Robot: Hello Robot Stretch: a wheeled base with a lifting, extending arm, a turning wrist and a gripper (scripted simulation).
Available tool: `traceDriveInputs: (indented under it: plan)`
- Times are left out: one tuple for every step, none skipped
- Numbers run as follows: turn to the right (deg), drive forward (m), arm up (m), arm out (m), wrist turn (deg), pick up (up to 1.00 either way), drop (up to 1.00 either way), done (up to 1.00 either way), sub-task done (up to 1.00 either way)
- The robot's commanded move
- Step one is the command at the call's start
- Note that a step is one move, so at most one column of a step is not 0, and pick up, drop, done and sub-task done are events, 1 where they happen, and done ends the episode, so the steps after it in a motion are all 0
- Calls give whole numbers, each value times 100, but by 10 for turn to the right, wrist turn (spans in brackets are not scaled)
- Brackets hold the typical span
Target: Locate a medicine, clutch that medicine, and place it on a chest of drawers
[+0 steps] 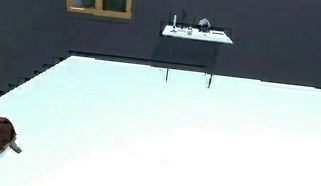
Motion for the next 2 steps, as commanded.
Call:
traceDriveInputs:
  plan:
    - [0, 100, 0, 0, 0, 0, 0, 0, 0]
    - [0, 100, 0, 0, 0, 0, 0, 0, 0]
